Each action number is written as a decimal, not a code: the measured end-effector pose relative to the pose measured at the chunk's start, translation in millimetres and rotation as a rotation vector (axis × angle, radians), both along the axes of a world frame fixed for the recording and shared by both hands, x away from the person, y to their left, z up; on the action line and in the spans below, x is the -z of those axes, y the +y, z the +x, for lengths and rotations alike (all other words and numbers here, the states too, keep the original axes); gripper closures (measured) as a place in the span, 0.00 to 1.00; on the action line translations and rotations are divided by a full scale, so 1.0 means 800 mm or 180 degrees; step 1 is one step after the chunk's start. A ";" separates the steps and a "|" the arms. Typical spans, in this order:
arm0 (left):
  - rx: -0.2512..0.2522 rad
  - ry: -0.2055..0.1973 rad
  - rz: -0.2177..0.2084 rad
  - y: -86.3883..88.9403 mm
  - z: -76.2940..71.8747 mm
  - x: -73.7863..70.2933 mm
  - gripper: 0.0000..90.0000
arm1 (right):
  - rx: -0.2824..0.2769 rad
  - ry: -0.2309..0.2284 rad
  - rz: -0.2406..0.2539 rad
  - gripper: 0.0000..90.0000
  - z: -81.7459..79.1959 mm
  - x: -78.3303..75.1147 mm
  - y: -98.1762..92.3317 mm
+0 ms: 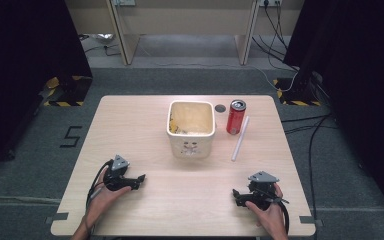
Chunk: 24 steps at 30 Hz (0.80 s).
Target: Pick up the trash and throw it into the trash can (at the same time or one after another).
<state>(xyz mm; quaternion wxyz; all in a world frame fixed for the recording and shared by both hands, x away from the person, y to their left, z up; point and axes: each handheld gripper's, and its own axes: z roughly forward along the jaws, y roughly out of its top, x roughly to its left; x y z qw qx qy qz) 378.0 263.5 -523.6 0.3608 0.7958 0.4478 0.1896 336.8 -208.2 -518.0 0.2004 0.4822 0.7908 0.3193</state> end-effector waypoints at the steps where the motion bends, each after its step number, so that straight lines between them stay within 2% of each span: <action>1: 0.0000 -0.0001 -0.0001 0.000 0.000 0.000 0.15 | -0.0001 0.0001 0.0001 0.01 0.000 0.000 0.000; 8: 0.0001 -0.0002 0.0002 0.000 0.000 0.000 0.15 | -0.0005 -0.0004 0.0000 0.02 0.000 0.000 0.000; 10: 0.0002 -0.0002 0.0002 0.000 0.000 0.000 0.15 | -0.0010 -0.0022 0.0019 0.07 -0.001 -0.001 -0.001; 13: 0.0001 -0.0002 0.0002 0.000 0.000 0.000 0.15 | -0.0031 -0.0077 0.0042 0.20 -0.002 -0.004 -0.003; 15: 0.0002 -0.0002 0.0002 0.000 0.000 0.000 0.15 | -0.0003 -0.0085 0.0024 0.16 -0.002 -0.007 -0.003; 21: 0.0002 -0.0002 0.0002 0.000 0.000 0.000 0.15 | 0.0053 -0.0197 0.0070 0.17 -0.001 -0.018 -0.007; 24: 0.0003 0.0002 0.0003 0.000 0.000 0.000 0.15 | 0.0090 -0.0273 0.0102 0.18 0.003 -0.033 -0.010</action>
